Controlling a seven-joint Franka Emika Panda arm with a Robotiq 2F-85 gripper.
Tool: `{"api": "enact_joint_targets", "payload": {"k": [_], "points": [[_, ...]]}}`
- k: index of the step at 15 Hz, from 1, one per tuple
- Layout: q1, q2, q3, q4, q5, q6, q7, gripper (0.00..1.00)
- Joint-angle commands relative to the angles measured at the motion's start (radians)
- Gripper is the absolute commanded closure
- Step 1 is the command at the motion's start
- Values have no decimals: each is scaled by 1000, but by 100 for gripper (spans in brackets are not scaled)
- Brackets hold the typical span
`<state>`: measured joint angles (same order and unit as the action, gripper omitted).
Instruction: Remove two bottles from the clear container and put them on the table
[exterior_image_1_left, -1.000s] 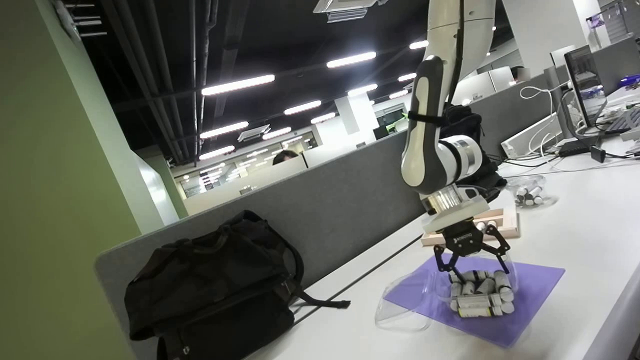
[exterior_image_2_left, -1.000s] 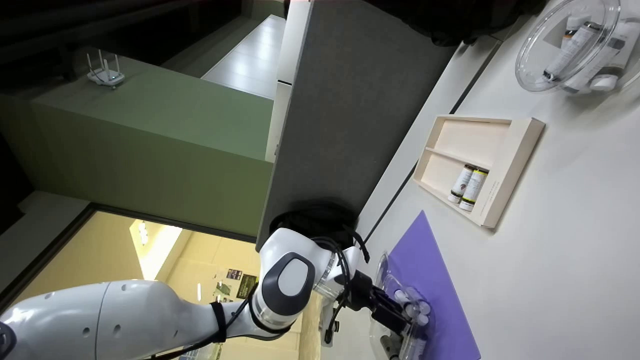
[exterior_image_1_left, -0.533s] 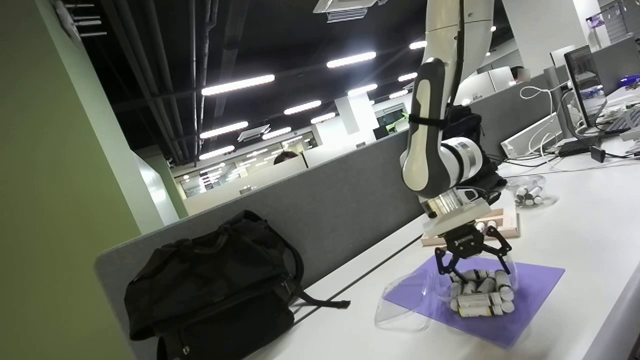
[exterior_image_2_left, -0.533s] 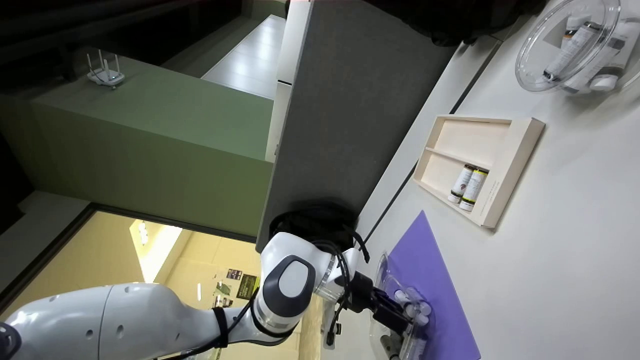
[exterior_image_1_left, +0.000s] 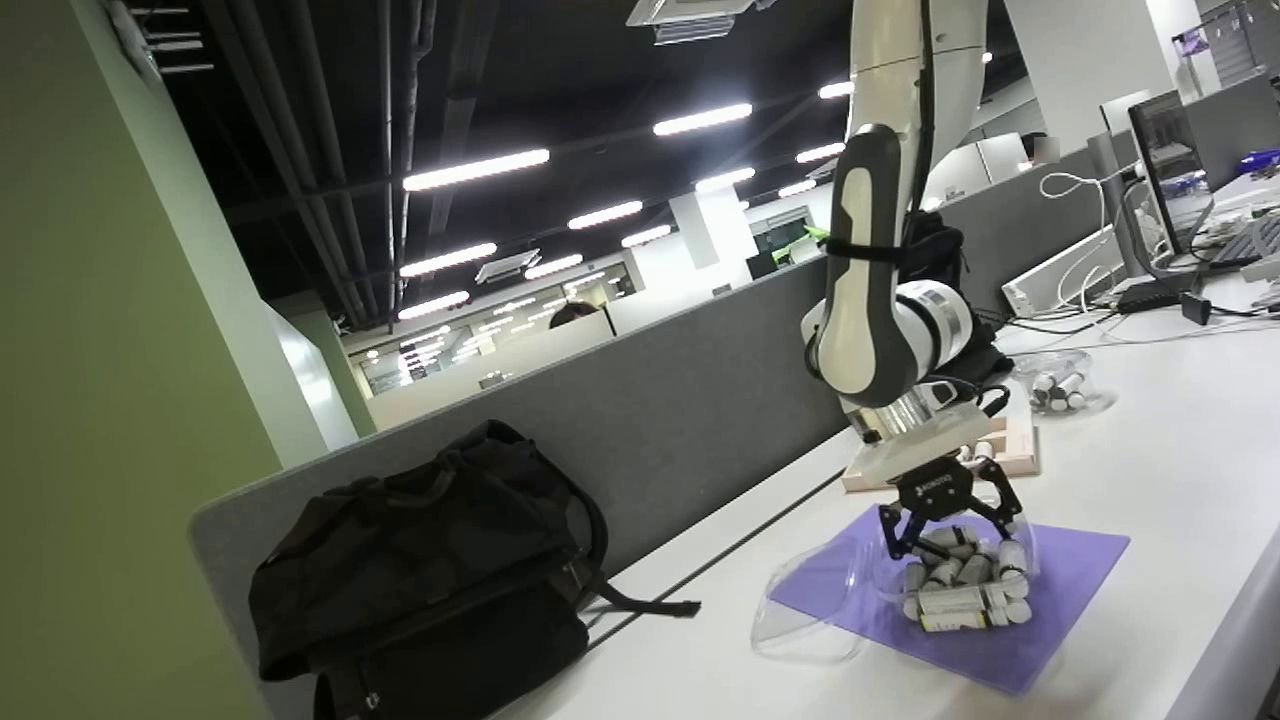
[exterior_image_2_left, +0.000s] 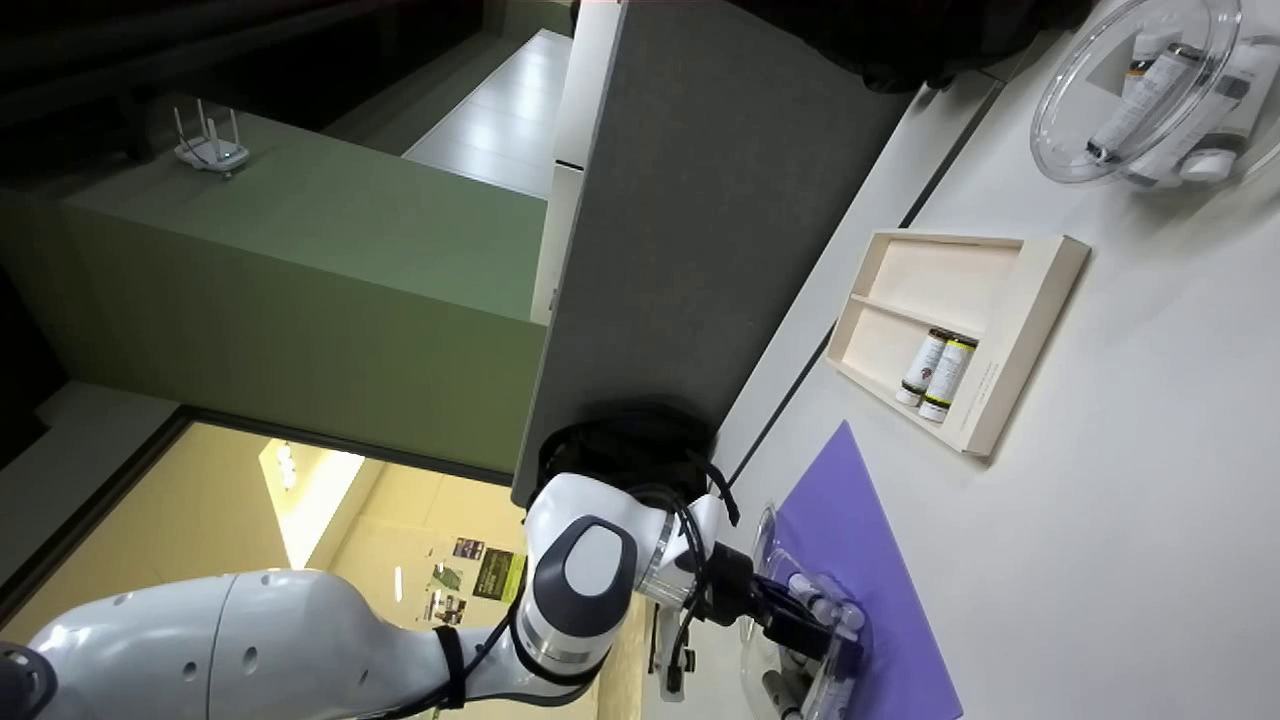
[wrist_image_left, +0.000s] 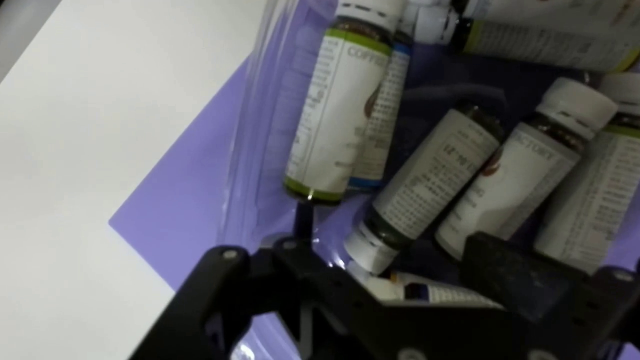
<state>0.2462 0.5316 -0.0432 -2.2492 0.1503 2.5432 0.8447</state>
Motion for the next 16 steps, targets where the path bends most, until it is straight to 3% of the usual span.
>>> {"api": "enact_joint_targets", "payload": {"k": [1, 8, 11, 16], "points": [[19, 25, -33, -13, -57, 34, 35, 51], [14, 6, -35, -17, -96, 2, 30, 94], [1, -10, -26, -16, -83, -17, 20, 100], [-18, -60, -5, -18, -61, -91, -8, 97]]}}
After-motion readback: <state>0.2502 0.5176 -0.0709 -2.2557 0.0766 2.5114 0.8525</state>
